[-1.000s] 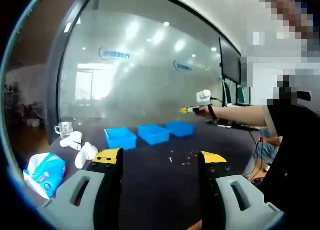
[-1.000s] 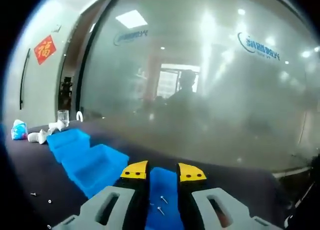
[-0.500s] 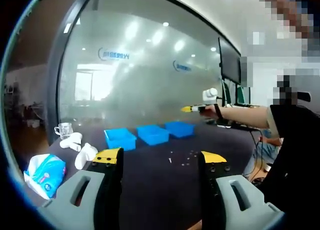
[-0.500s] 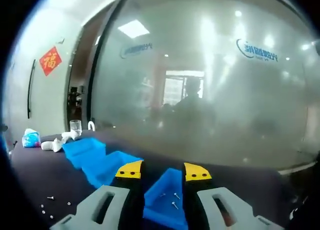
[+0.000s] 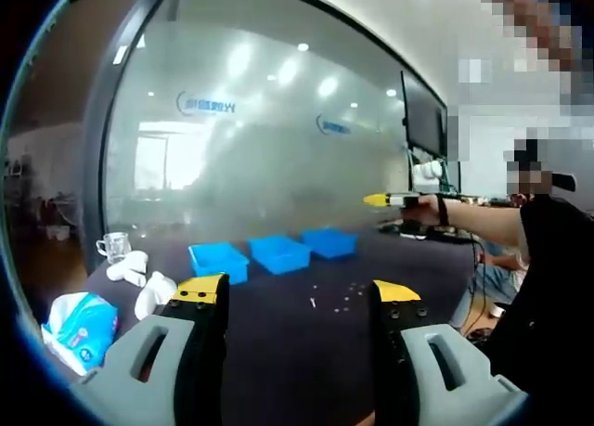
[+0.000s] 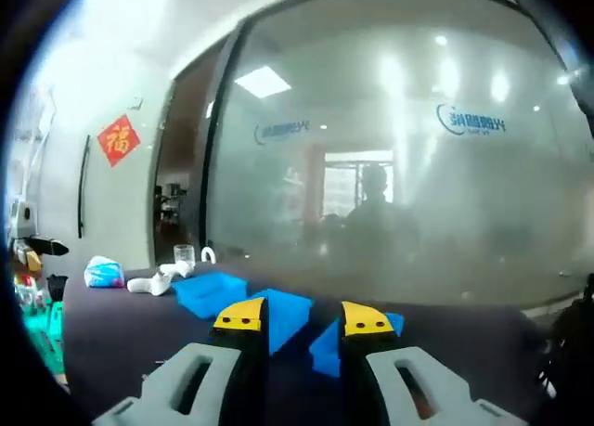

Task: Sort the screws, nuts, and washers into the corresponding bins

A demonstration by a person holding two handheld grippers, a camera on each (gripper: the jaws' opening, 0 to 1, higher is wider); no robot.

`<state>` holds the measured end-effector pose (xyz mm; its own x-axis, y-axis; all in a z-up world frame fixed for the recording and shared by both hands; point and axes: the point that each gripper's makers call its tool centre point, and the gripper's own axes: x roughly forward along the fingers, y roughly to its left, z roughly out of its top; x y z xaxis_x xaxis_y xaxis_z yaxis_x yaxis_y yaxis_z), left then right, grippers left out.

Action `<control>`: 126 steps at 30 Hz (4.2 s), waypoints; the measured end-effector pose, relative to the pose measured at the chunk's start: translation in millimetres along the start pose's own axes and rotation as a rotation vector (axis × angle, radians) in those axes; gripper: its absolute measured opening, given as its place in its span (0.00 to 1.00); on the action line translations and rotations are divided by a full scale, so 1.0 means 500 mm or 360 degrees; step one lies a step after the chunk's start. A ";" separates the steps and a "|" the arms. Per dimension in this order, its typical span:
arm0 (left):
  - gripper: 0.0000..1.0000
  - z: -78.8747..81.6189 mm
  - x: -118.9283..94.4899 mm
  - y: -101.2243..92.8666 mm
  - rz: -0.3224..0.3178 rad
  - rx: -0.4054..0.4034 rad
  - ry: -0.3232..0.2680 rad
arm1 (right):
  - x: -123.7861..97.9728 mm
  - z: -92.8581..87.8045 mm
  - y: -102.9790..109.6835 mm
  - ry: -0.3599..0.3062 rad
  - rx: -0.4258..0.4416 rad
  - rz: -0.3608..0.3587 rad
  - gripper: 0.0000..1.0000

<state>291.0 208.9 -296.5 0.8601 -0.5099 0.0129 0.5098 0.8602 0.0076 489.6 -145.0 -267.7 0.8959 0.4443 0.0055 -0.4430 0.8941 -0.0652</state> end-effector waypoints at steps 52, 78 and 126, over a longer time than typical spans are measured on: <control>0.60 -0.012 0.007 -0.032 -0.0075 0.0035 0.0053 | -0.284 -0.092 0.190 0.0151 0.0004 0.0601 0.35; 0.60 -0.032 -0.010 -0.009 -0.0037 -0.0010 0.0052 | -0.170 -0.103 0.277 0.0381 -0.0285 0.0908 0.35; 0.60 -0.058 -0.012 0.036 0.0127 -0.0081 0.0117 | 0.096 -0.286 0.488 0.0959 -0.1603 0.1960 0.35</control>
<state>295.4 227.4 -325.2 0.8958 -0.4402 -0.0617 0.4384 0.8978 -0.0411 429.4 86.4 -426.0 0.0537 0.5012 -0.8636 -0.8506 -0.4300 -0.3025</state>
